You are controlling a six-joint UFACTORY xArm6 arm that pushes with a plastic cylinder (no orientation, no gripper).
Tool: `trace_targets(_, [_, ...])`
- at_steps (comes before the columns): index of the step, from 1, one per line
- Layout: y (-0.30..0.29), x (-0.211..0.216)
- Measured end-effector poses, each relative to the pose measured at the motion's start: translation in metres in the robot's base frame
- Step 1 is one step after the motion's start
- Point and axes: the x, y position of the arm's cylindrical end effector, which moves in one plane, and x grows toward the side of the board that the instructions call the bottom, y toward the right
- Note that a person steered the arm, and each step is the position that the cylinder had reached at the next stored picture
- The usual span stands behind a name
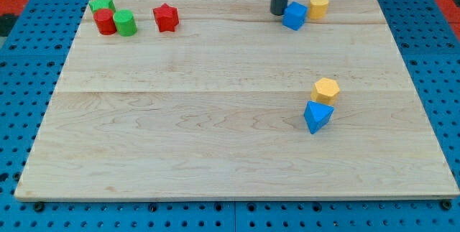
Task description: Move the yellow hexagon and blue triangle towards blue cube
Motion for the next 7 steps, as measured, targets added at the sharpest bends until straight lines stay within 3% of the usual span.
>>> trace_targets(2, [-0.015,0.025])
trace_targets(4, [0.033,0.028])
trace_targets(5, [0.063,0.098])
trace_targets(6, [0.14,0.162])
trace_targets(7, [0.128,0.258])
